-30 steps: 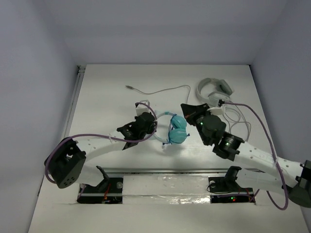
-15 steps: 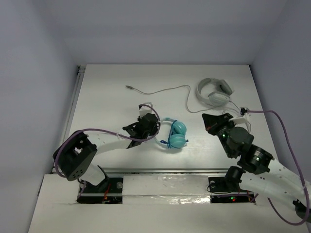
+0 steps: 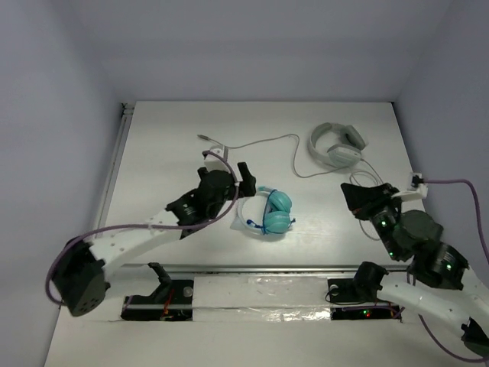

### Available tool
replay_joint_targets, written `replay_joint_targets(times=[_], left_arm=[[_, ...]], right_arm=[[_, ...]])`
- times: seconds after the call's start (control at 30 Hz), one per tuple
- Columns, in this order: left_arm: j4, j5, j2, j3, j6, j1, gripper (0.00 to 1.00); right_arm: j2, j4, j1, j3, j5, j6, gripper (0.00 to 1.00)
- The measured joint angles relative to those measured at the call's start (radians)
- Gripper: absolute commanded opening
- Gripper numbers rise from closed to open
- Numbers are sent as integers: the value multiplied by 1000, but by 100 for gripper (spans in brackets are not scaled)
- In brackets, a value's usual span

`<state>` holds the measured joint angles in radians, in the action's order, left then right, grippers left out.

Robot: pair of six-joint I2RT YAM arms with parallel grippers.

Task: Wrap the headphones

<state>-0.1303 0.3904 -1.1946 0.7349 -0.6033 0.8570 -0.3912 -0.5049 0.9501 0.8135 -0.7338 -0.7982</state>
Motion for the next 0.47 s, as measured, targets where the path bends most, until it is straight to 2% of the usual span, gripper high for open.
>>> replay_joint_targets(times=[0.03, 0.07, 0.1, 0.27, 0.47], left_arm=[[10, 8, 58, 18, 14, 0, 99], [18, 17, 112, 39, 28, 0, 99], [21, 29, 162, 62, 43, 0, 99], [54, 87, 326, 135, 94, 0, 99], [111, 114, 380, 116, 126, -1, 99]], right_arm=[[32, -14, 0, 19, 7, 13, 62], [56, -26, 0, 36, 8, 10, 90], [82, -40, 0, 56, 7, 18, 100], [118, -127, 0, 116, -45, 26, 100], [80, -227, 0, 125, -81, 17, 100]])
